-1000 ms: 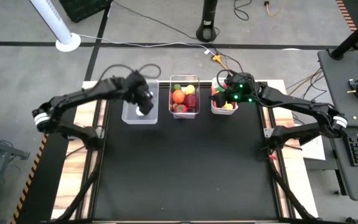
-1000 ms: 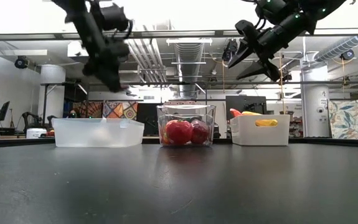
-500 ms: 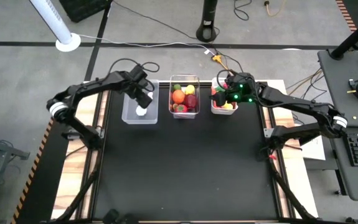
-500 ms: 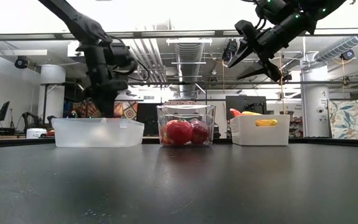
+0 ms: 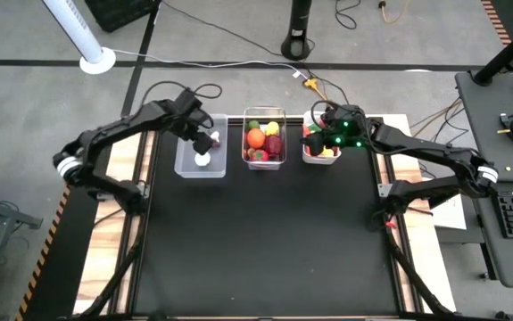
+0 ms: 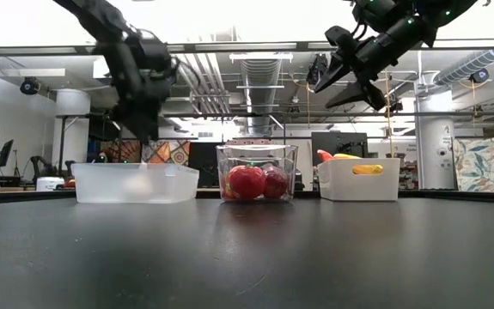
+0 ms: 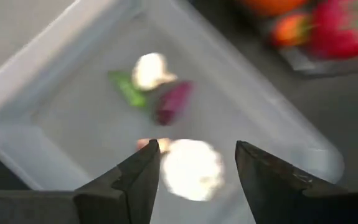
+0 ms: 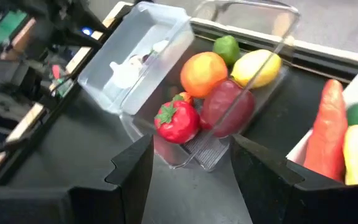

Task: Sort produce into baskets
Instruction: Return to Home Position

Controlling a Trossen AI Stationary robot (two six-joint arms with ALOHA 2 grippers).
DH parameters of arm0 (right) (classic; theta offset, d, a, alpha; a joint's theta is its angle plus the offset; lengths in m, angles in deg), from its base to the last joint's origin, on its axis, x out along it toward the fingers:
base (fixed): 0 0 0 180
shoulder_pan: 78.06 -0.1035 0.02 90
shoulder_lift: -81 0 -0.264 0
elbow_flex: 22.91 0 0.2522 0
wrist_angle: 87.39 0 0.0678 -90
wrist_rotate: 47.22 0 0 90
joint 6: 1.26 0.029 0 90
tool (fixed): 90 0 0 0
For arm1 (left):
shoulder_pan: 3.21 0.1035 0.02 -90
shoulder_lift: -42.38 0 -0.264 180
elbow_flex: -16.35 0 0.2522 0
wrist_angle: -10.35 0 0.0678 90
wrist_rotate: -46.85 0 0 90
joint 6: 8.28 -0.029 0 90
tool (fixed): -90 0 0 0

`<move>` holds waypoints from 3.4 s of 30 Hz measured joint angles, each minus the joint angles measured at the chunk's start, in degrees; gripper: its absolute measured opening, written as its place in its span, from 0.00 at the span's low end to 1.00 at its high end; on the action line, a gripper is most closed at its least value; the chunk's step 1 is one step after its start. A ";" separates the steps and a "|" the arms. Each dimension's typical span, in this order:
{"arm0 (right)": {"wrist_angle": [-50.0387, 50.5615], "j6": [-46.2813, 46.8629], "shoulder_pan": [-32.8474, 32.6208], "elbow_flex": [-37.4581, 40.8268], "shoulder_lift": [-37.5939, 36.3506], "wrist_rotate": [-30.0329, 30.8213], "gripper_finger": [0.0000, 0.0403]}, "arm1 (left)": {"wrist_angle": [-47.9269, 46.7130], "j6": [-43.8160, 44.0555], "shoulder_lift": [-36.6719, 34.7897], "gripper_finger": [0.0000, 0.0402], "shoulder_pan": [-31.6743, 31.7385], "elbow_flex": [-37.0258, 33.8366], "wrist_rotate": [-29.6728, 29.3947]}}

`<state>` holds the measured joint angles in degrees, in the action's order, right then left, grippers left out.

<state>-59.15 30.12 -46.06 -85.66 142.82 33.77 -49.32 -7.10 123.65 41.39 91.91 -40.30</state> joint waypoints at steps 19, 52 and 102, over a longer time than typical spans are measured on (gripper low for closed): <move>-13.78 -8.67 -9.38 0.22 -6.31 0.08 0.50 | 4.77 27.22 -44.24 0.48 -18.75 -9.99 7.32; -46.58 -20.23 -14.02 35.85 -35.77 -4.24 0.50 | 41.88 17.87 -79.43 0.48 -20.18 -43.92 13.80; -44.47 -11.02 -15.38 48.37 -54.62 -4.36 0.50 | 49.27 -7.98 -71.97 0.48 -20.40 -60.63 14.20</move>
<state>-103.63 19.10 -61.44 -37.29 88.20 29.40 -0.06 -15.08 51.68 21.00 31.28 -26.09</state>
